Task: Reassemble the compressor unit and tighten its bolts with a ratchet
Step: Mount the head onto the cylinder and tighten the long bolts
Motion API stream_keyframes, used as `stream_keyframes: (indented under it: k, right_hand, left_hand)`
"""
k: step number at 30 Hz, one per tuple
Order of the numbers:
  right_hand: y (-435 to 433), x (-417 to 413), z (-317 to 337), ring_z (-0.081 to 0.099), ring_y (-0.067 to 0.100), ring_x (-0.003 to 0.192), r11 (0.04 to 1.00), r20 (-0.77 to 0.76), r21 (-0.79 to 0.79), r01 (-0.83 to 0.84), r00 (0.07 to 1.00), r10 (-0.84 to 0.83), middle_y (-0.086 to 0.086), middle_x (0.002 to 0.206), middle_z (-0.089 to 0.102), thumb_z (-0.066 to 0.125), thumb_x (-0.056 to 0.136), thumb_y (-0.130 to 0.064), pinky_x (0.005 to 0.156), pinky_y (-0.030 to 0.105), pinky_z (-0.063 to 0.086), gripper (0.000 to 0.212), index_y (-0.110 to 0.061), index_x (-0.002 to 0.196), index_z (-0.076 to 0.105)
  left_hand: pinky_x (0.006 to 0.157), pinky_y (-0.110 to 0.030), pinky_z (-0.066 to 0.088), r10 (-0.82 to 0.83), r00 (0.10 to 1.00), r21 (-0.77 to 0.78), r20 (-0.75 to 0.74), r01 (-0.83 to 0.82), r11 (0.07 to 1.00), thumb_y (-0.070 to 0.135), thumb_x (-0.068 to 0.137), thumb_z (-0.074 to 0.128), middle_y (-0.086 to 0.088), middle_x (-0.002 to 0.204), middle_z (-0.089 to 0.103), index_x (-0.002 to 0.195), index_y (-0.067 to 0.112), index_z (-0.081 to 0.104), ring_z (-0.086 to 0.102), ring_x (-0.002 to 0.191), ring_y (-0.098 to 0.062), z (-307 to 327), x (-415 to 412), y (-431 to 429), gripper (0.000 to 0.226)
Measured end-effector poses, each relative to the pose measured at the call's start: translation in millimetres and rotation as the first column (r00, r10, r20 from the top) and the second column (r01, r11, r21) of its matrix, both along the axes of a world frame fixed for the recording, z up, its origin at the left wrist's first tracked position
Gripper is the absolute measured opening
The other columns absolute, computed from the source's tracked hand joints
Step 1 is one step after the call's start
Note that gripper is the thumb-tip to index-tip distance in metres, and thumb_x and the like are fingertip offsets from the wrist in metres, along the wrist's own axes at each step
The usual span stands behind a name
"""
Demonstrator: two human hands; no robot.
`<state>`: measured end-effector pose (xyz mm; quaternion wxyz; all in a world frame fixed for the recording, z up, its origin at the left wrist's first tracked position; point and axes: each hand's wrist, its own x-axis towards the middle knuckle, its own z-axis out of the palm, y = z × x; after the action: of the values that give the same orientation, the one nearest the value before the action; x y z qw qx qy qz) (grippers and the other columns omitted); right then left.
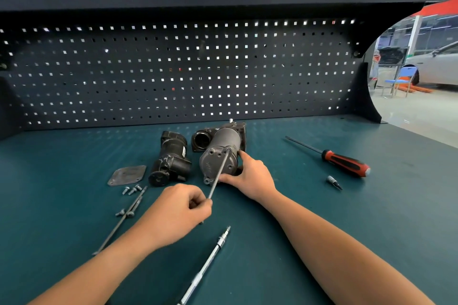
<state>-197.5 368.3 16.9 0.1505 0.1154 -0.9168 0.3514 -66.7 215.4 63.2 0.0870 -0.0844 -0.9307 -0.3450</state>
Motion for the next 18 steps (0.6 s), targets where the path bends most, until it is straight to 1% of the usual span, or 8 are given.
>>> stream_keyframes:
  k: [1,3,5,7,11,12,15,18]
  right_hand:
    - [0,0,0,0.059,0.027,0.102,1.000,-0.004,0.007,0.003,1.000,-0.002,0.006,0.105,0.064,0.070,0.067,-0.063,0.075,0.035,0.046,0.094,-0.014,0.139,0.035]
    - [0,0,0,0.058,0.027,0.105,1.000,-0.010,0.011,0.007,1.000,-0.007,0.007,0.109,0.064,0.070,0.066,-0.064,0.076,0.034,0.045,0.095,-0.015,0.140,0.035]
    - [0,0,1,0.057,0.027,0.107,1.000,-0.010,0.006,0.010,1.000,-0.010,0.007,0.111,0.064,0.070,0.066,-0.064,0.079,0.035,0.046,0.096,-0.015,0.141,0.034]
    - [-1,1,2,0.058,0.026,0.105,1.000,-0.015,0.002,0.009,1.000,-0.009,0.007,0.110,0.064,0.070,0.066,-0.063,0.080,0.035,0.048,0.096,-0.014,0.140,0.036]
    - [0,3,1,0.060,0.026,0.099,1.000,-0.026,-0.011,0.009,1.000,-0.009,0.006,0.103,0.065,0.072,0.066,-0.061,0.073,0.034,0.047,0.088,-0.010,0.130,0.043]
    - [0,3,1,0.060,0.026,0.096,1.000,-0.023,-0.013,0.007,1.000,-0.007,0.006,0.100,0.065,0.072,0.066,-0.061,0.071,0.034,0.047,0.086,-0.010,0.129,0.043]
    - [0,3,1,0.060,0.025,0.097,1.000,-0.023,-0.016,0.001,1.000,-0.002,0.006,0.101,0.065,0.072,0.066,-0.060,0.073,0.035,0.047,0.087,-0.010,0.130,0.043]
    - [1,2,0,0.059,0.026,0.101,1.000,-0.016,-0.015,-0.004,1.000,0.004,0.007,0.105,0.064,0.071,0.066,-0.062,0.073,0.033,0.046,0.093,-0.011,0.136,0.038]
  left_hand:
    - [0.037,-0.013,0.028,-0.007,0.998,0.152,0.066,-0.003,0.988,0.017,0.089,0.055,0.008,0.041,0.049,0.061,0.009,0.056,0.036,0.033,-0.004,2,-1,2,0.029]
    - [0.035,-0.014,0.026,-0.047,0.982,0.453,0.184,-0.042,0.891,0.011,0.091,0.050,0.008,0.040,0.044,0.061,0.008,0.055,0.030,0.031,-0.006,8,-4,6,0.031]
    - [0.035,-0.013,0.027,-0.050,0.973,0.558,0.227,-0.088,0.825,0.010,0.091,0.047,0.008,0.042,0.041,0.062,0.008,0.055,0.028,0.032,-0.006,12,-12,10,0.030]
    - [0.037,-0.015,0.027,-0.012,0.978,0.528,0.208,-0.102,0.843,0.011,0.091,0.047,0.007,0.043,0.041,0.065,0.006,0.057,0.029,0.032,-0.006,14,-25,15,0.028]
    - [0.040,-0.017,0.034,0.126,0.991,0.315,0.052,-0.136,0.939,0.021,0.090,0.052,0.003,0.044,0.048,0.071,0.005,0.060,0.041,0.037,-0.008,16,-56,27,0.026]
    - [0.038,-0.016,0.037,0.146,0.989,0.312,0.018,-0.145,0.939,0.022,0.089,0.054,0.003,0.047,0.051,0.074,0.009,0.058,0.045,0.037,-0.007,17,-62,30,0.021]
    - [0.038,-0.015,0.042,0.147,0.989,0.466,-0.001,-0.129,0.875,0.017,0.087,0.059,0.000,0.060,0.058,0.088,0.011,0.055,0.053,0.039,-0.001,23,-72,37,0.007]
    - [0.058,-0.025,0.055,0.097,0.992,0.458,-0.075,-0.053,0.887,0.018,0.084,0.063,0.001,0.071,0.064,0.083,0.016,0.060,0.063,0.058,-0.008,20,-73,35,0.004]
